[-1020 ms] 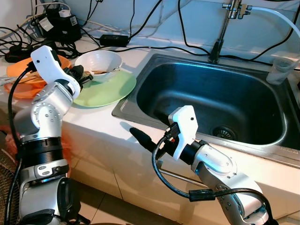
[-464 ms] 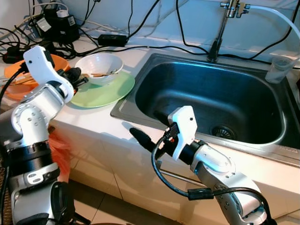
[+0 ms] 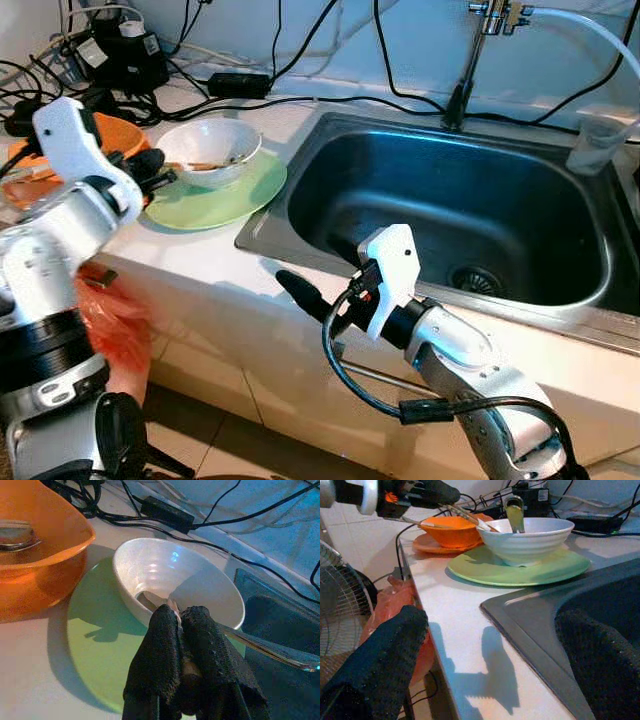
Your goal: Kitchen organization
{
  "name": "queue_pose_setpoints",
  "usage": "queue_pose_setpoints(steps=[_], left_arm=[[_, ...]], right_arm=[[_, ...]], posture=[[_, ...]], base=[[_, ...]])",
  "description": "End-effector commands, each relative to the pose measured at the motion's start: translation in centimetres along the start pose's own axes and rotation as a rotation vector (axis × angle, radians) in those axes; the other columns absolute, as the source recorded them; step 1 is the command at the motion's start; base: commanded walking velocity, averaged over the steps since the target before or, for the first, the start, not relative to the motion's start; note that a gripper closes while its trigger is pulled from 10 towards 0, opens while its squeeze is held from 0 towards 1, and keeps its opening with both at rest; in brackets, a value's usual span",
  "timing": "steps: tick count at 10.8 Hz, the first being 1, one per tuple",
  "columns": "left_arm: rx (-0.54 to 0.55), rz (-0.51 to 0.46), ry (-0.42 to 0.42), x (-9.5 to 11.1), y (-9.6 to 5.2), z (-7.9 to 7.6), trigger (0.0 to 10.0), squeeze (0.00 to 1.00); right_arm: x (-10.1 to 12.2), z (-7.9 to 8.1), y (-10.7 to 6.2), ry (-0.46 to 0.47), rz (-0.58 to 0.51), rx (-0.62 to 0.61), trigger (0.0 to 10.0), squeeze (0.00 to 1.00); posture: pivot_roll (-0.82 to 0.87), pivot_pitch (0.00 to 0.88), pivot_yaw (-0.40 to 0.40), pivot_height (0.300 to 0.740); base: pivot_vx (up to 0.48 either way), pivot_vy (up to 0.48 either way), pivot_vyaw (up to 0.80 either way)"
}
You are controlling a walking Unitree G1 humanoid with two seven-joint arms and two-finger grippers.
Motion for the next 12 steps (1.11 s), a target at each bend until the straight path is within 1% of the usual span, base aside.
queue_pose_setpoints(steps=[1,3,6,7,8,9,10,11,12], left_arm=[[0.061,0.078,0.000,-1.5,-0.1,1.2,0.0,0.00],[0.031,0.109,-0.012,-2.1,-0.7,0.5,0.0,0.00],[0.008,0.134,-0.025,-2.8,-0.9,-0.2,0.0,0.00],[-0.002,0.136,-0.024,-2.9,-0.9,-0.4,0.0,0.00],[-0.011,0.100,-0.014,-2.6,-0.5,-0.6,0.0,0.00],[0.015,0.058,0.002,-2.3,-0.1,0.0,0.0,0.00],[0.025,0.064,0.016,-2.4,0.0,0.2,0.0,0.00],[0.021,0.067,0.028,-2.3,0.1,0.2,0.0,0.00],[0.021,0.065,0.067,-1.9,0.1,0.3,0.0,0.00]], right_arm=[[0.4,0.1,0.3,-0.013,-0.019,0.016,10.0,0.00],[0.4,0.0,0.6,-0.013,-0.024,0.022,10.0,0.00],[0.5,0.0,0.8,-0.014,-0.029,0.024,10.0,0.00],[0.5,-0.1,0.9,-0.015,-0.031,0.023,10.0,0.00],[0.5,-0.1,0.9,-0.017,-0.032,0.020,10.0,0.00],[0.5,-0.2,0.9,-0.020,-0.033,0.016,10.0,0.00],[0.5,-0.2,0.9,-0.023,-0.033,0.012,10.0,0.00],[0.5,-0.2,0.8,-0.024,-0.033,0.011,10.0,0.00],[0.4,-0.2,0.8,-0.024,-0.033,0.010,10.0,0.00]], posture=[[0.07,0.000,0.063,0.740],[0.09,0.000,0.062,0.740],[0.09,0.000,0.062,0.740],[0.09,0.000,0.062,0.740],[0.08,0.000,0.062,0.740],[0.08,0.000,0.062,0.740],[0.07,0.000,0.064,0.740],[0.07,0.000,0.064,0.740],[0.07,0.000,0.063,0.740]], base=[[0.000,0.000,0.00],[0.000,0.000,0.00],[0.000,0.000,0.00],[0.000,0.000,0.00],[0.000,0.000,0.00],[0.000,0.000,0.00],[0.000,0.000,0.00],[0.000,0.000,0.00],[0.000,0.000,0.00]])
Point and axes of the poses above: a point about 5 cm out from each wrist's last joint towards the gripper, its own y axis pointing out of the wrist towards the gripper, its own x axis along the axis of the wrist's last joint, z = x × y, the point moved 3 cm from there along y, pointing out of the wrist towards the gripper, and after that the axes turned 7 degrees about -y, right-handed, at the moved point
